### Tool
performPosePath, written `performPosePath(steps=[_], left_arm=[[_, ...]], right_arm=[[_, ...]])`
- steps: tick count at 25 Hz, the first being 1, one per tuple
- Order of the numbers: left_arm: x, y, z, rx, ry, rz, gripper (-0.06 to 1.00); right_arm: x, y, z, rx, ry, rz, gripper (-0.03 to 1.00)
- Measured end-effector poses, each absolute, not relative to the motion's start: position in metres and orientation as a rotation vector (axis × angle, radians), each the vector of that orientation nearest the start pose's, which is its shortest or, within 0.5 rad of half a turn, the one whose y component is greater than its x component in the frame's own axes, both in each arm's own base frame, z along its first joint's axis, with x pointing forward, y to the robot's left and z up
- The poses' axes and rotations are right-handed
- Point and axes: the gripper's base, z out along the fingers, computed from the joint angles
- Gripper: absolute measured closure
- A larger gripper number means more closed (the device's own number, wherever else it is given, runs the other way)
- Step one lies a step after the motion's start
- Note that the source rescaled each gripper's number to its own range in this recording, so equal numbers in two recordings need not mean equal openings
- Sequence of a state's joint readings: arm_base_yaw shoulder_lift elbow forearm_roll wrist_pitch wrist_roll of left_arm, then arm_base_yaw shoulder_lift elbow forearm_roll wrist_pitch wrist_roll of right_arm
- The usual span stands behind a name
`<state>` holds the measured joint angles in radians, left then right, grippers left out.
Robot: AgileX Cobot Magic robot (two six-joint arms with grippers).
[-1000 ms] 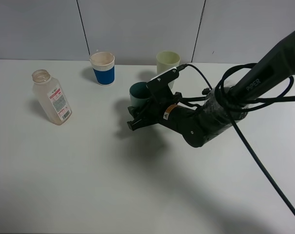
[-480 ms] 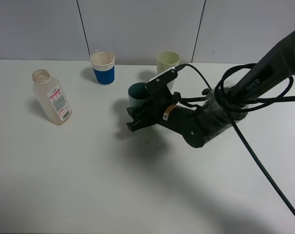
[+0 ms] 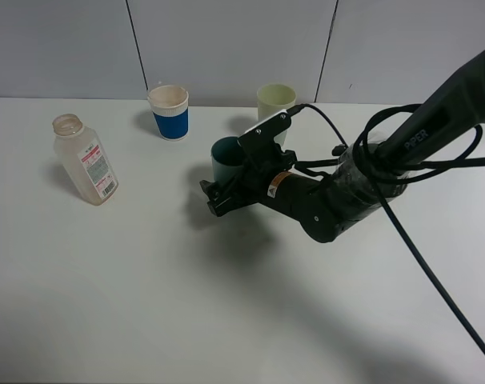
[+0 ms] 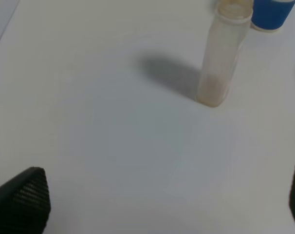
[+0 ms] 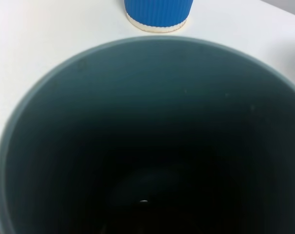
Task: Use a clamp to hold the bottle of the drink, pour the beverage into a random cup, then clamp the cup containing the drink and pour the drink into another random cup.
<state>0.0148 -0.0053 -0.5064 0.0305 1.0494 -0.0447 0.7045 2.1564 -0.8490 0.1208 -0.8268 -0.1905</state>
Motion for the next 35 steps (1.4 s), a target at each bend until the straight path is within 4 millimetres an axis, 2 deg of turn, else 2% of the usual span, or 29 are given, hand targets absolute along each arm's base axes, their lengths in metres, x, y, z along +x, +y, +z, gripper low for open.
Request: performPosePath(steps=[3,7,12,17,20,22,24,26,27,30,33,34,35], left_arm=[[-0.006,0.002,0.28,-0.061,2.02,0.017,-0.06],[-0.006,0.002,0.28,-0.061,2.02,0.017,-0.06],[-0.006,0.002,0.28,-0.061,2.02,0.017,-0.06],[-0.006,0.002,0.28,-0.061,2.02,0.017,-0.06],[-0.006,0.002,0.28,-0.061,2.02,0.017,-0.06],[-0.006,0.002,0.28,-0.061,2.02,0.017,-0.06],[-0.006,0.002,0.28,-0.061,2.02,0.017,-0.06],[-0.006,0.002,0.28,-0.061,2.02,0.017,-0.06],[-0.006,0.002,0.28,-0.061,2.02,0.017,-0.06],[-0.006,0.002,0.28,-0.061,2.02,0.017,-0.06],[-0.006,0.002,0.28,-0.061,2.02,0.017,-0.06],[-0.006,0.002,0.28,-0.061,2.02,0.017,-0.06],[-0.006,0.002,0.28,-0.061,2.02,0.017,-0.06]], right_arm=[[0.292,0.238,0.08,-0.73,1.844,0.304,0.0],[0.284,0.231,0.104,-0.715,1.827,0.312,-0.01],[0.267,0.213,0.15,-0.646,1.792,0.328,-0.01],[0.258,0.206,0.195,-0.666,1.696,0.307,-0.01],[0.257,0.196,0.218,-0.655,1.649,0.274,-0.01],[0.258,0.191,0.223,-0.642,1.645,0.264,-0.01],[0.262,0.173,0.238,-0.599,1.636,0.23,-0.01],[0.268,0.157,0.245,-0.565,1.646,0.192,-0.01],[0.268,0.157,0.245,-0.565,1.646,0.192,-0.01],[0.275,0.128,0.257,-0.511,1.66,0.122,-0.01],[0.278,0.091,0.27,-0.452,1.677,0.028,-0.01],[0.277,0.067,0.279,-0.402,1.692,-0.03,-0.01],[0.273,0.052,0.288,-0.369,1.696,-0.066,-0.01]])
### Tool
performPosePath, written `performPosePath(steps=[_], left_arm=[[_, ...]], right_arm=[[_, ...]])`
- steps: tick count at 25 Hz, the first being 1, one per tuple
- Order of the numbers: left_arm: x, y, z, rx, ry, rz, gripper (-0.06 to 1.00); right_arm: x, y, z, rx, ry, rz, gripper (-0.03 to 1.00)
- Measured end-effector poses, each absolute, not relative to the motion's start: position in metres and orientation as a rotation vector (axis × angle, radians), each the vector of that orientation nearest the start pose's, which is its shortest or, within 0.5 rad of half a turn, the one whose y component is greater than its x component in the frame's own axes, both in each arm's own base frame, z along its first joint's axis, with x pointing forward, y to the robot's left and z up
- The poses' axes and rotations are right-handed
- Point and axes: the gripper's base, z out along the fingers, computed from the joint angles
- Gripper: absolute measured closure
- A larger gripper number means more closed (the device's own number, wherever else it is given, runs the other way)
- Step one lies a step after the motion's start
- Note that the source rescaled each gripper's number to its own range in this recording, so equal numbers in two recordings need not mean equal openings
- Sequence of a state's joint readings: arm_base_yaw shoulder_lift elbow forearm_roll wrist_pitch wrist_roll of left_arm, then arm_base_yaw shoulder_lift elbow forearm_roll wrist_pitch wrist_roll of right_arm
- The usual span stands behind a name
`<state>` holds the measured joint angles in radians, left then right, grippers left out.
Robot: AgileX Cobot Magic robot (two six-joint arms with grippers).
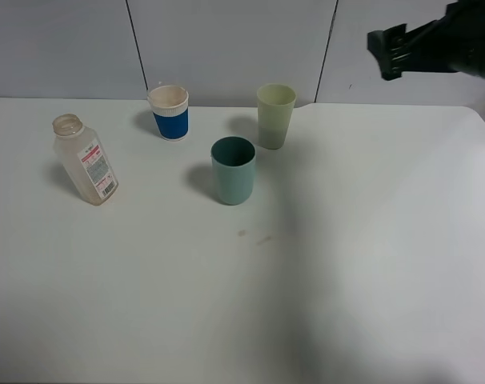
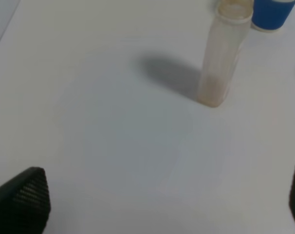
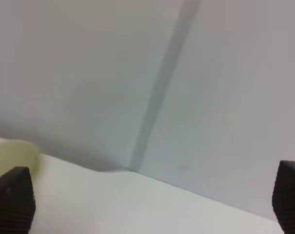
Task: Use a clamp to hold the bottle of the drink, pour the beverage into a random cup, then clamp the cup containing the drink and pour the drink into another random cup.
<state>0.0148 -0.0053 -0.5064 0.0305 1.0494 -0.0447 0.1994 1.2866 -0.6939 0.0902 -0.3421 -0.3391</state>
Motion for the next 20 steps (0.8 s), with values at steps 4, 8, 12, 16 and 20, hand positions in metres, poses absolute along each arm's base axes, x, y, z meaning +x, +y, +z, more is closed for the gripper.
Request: performPosePath(steps=[4,8,12,16,20], left_arm=[[-0.006,0.002,0.28,-0.061,2.02,0.017,-0.06],[-0.006,0.002,0.28,-0.061,2.02,0.017,-0.06],[-0.006,0.002,0.28,-0.061,2.02,0.017,-0.06],[-0.006,0.002,0.28,-0.061,2.02,0.017,-0.06],[-0.006,0.002,0.28,-0.061,2.02,0.017,-0.06]], right_arm=[[0.251,0.014,0.315,-0.245,1.683,-0.152,-0.01],[0.225,-0.011,0.344,-0.12,1.624,-0.202,-0.01],[0.2,-0.023,0.373,-0.06,1.595,-0.24,-0.01],[0.176,-0.021,0.388,-0.061,1.625,-0.237,-0.01],[0.147,-0.016,0.401,-0.066,1.664,-0.208,-0.01]])
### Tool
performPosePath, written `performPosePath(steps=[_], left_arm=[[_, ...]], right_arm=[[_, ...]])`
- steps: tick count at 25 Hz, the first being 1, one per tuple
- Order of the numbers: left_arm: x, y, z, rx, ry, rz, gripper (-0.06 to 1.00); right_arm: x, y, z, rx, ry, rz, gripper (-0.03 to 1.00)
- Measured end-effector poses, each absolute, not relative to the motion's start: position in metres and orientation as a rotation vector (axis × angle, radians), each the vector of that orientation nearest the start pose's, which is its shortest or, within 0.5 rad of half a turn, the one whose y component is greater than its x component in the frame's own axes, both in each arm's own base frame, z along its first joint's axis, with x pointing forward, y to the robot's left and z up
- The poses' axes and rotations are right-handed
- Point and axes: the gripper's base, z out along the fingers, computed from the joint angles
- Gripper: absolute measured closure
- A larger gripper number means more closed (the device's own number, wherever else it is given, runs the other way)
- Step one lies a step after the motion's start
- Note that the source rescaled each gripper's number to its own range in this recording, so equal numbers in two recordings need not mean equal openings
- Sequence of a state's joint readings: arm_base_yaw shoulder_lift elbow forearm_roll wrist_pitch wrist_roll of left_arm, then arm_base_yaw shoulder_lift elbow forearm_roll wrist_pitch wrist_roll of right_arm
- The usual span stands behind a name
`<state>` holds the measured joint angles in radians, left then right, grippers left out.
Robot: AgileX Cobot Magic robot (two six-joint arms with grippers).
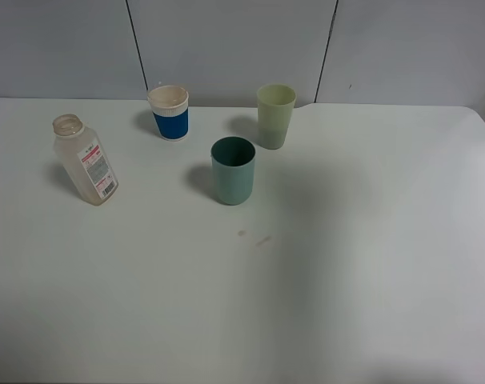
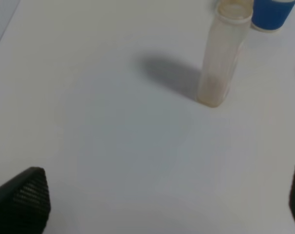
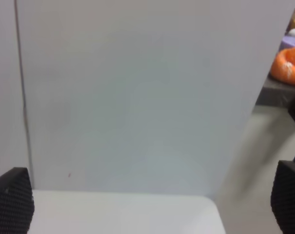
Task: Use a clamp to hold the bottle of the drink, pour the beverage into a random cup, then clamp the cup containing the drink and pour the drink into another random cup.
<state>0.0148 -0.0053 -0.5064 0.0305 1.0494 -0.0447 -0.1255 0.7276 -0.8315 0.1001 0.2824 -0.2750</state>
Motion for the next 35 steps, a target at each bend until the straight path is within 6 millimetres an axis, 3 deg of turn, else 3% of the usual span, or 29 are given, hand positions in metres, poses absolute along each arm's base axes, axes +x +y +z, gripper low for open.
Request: performPosePath(steps=[6,9,17,19,22,23,31,35], left_arm=[[-0.006,0.002,0.28,-0.061,2.02,0.017,-0.06],[-0.006,0.002,0.28,-0.061,2.02,0.017,-0.06],[-0.006,0.002,0.28,-0.061,2.02,0.017,-0.06],[-0.006,0.002,0.28,-0.061,2.02,0.017,-0.06],[-0.006,0.002,0.28,-0.061,2.02,0.017,-0.06],[-0.006,0.002,0.28,-0.061,2.02,0.017,-0.06],[-0.006,0.002,0.28,-0.061,2.02,0.017,-0.06],[-0.006,0.002,0.28,-0.061,2.02,0.017,-0.06]], right_arm=[[0.104,-0.009,0.411,-0.07,1.635,-0.185,-0.01],[0.08,-0.003,0.407,-0.084,1.679,-0.146,-0.01],[0.055,0.004,0.397,-0.146,1.761,-0.09,-0.01],[0.041,0.006,0.393,-0.154,1.788,-0.081,-0.01],[0.029,0.007,0.391,-0.142,1.786,-0.067,-0.01],[0.015,0.009,0.389,-0.129,1.767,-0.054,-0.01],[-0.016,0.012,0.384,-0.118,1.709,-0.013,-0.01],[-0.024,0.012,0.366,-0.112,1.725,0.001,-0.01]])
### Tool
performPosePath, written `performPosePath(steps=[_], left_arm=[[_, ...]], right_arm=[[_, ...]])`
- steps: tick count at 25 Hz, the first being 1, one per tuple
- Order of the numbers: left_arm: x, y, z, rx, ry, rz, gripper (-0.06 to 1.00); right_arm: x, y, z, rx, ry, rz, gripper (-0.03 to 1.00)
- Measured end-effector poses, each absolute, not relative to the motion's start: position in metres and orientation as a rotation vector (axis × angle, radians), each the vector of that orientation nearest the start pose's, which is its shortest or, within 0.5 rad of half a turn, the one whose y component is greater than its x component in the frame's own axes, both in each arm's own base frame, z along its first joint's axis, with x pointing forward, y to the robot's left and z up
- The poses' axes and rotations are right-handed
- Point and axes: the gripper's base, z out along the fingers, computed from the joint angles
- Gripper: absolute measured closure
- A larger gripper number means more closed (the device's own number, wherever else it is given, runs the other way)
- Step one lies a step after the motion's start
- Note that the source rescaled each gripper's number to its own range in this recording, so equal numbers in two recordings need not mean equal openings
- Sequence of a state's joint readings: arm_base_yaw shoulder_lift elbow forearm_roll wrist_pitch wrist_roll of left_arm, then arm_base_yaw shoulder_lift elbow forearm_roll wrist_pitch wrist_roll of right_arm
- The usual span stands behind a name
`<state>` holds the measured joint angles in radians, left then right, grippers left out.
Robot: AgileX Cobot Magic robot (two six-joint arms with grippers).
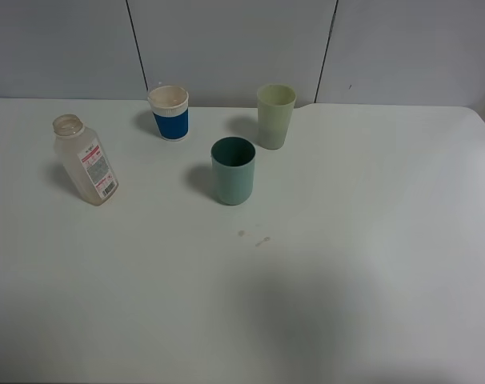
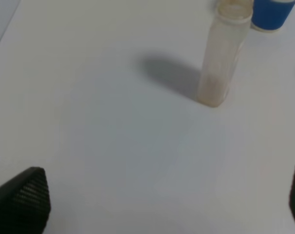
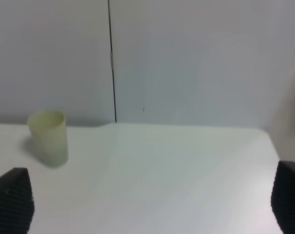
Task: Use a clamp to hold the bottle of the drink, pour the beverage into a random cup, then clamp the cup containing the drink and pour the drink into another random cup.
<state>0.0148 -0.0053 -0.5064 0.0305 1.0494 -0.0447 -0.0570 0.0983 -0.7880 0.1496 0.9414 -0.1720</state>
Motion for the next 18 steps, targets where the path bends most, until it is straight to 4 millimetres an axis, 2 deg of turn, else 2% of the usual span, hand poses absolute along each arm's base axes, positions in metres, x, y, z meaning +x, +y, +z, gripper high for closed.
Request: performPosePath(steps=[2,3,4,9,18], left_arm=[[-0.006,0.002,0.28,-0.061,2.02,0.017,-0.06],[-0.006,0.002,0.28,-0.061,2.02,0.017,-0.06],[-0.006,0.002,0.28,-0.061,2.02,0.017,-0.06],[-0.006,0.002,0.28,-0.061,2.02,0.017,-0.06],[-0.006,0.002,0.28,-0.061,2.02,0.016,-0.06]], right_arm=[[-0.022,0.012,0.351,-0.113,1.759,0.007,-0.01],[-0.022,0.012,0.351,-0.113,1.759,0.007,-0.01],[-0.018,0.013,0.337,-0.114,1.794,0.017,-0.01],[-0.013,0.013,0.305,-0.12,1.897,0.034,-0.01],[-0.014,0.008,0.282,-0.133,2.087,-0.026,-0.01]])
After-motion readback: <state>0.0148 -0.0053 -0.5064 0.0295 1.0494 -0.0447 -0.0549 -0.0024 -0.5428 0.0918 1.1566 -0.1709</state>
